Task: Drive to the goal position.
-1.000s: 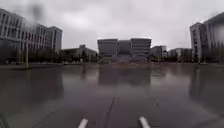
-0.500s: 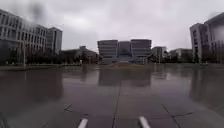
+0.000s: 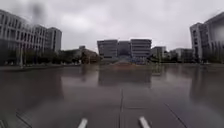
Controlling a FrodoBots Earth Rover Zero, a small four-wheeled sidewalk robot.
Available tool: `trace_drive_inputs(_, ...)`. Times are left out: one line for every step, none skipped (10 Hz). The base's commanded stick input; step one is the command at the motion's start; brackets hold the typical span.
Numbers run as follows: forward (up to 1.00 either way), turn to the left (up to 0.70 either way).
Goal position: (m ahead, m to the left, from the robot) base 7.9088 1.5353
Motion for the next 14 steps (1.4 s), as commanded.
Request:
trace_drive_inputs(1.00, 0.03)
trace_drive_inputs(1.00, 0.03)
trace_drive_inputs(1.00, 0.03)
trace_drive_inputs(1.00, 0.03)
trace_drive_inputs(1.00, 0.03)
trace_drive_inputs(1.00, 0.03)
trace_drive_inputs(1.00, 0.03)
trace_drive_inputs(1.00, 0.03)
trace_drive_inputs(1.00, 0.03)
trace_drive_inputs(1.00, 0.03)
trace_drive_inputs(1.00, 0.03)
trace_drive_inputs(1.00, 0.03)
trace_drive_inputs(1.00, 0.03)
trace_drive_inputs(1.00, 0.03)
